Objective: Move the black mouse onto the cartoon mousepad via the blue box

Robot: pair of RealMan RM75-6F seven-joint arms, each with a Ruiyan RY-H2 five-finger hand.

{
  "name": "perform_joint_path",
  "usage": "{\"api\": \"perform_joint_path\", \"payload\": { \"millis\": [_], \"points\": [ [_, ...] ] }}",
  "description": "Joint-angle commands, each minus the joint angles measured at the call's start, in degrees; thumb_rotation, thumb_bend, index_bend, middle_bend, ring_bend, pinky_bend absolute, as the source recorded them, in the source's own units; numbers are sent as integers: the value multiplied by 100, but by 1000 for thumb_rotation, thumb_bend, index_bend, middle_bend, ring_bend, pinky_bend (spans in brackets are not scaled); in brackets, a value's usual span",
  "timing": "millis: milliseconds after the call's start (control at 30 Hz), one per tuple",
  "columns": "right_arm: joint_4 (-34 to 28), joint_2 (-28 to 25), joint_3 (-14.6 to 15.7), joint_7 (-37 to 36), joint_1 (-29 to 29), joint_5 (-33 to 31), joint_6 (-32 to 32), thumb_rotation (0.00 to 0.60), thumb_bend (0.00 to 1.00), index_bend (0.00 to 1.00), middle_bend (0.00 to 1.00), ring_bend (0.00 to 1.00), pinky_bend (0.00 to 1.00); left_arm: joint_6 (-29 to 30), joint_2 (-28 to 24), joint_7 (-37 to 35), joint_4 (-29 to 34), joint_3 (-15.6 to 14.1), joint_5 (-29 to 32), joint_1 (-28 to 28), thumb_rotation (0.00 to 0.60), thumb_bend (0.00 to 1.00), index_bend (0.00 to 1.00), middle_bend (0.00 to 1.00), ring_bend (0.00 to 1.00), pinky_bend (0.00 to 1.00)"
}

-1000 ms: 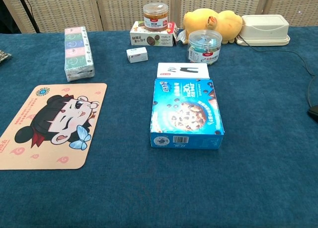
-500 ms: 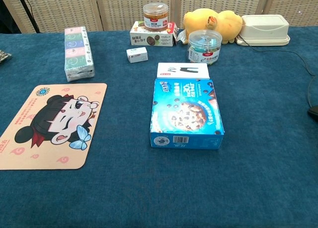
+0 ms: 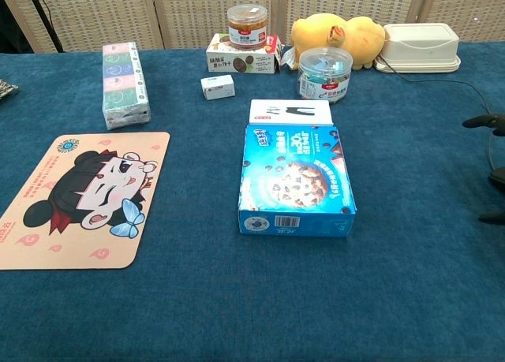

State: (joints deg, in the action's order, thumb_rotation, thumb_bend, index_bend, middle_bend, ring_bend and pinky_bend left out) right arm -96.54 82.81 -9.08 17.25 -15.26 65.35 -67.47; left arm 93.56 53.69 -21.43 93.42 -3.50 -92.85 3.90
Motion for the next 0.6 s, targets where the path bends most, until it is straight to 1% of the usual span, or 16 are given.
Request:
{"api": "perform_joint_path", "payload": {
  "millis": [33, 267, 433, 500, 600],
  "points": [
    [108, 24, -53, -26, -24, -141, -13, 600, 0, 0, 0, 0, 0, -10, -5, -7, -3, -4, -2, 1, 600, 35, 0, 0, 0, 0],
    [420, 197, -43, -194, -6, -193, -123, 600, 0, 0, 0, 0, 0, 34, 22, 90, 3, -28, -68, 31, 600, 35, 0, 0, 0, 0],
    [603, 308, -95, -153, -57, -416, -77, 600, 0, 0, 0, 0, 0, 23, 23, 88, 2, -22, -52, 31, 600, 35, 0, 0, 0, 0],
    [659, 332, -114, -144, -77, -499, -45, 600, 0, 0, 0, 0, 9, 15, 18, 68, 0, -19, -42, 29, 600, 35, 0, 0, 0, 0],
    [762, 361, -131, -135, -102, -610, 1, 600, 0, 0, 0, 0, 48, 10, 8, 34, -8, -14, -32, 27, 600, 35, 0, 0, 0, 0]
  ]
}}
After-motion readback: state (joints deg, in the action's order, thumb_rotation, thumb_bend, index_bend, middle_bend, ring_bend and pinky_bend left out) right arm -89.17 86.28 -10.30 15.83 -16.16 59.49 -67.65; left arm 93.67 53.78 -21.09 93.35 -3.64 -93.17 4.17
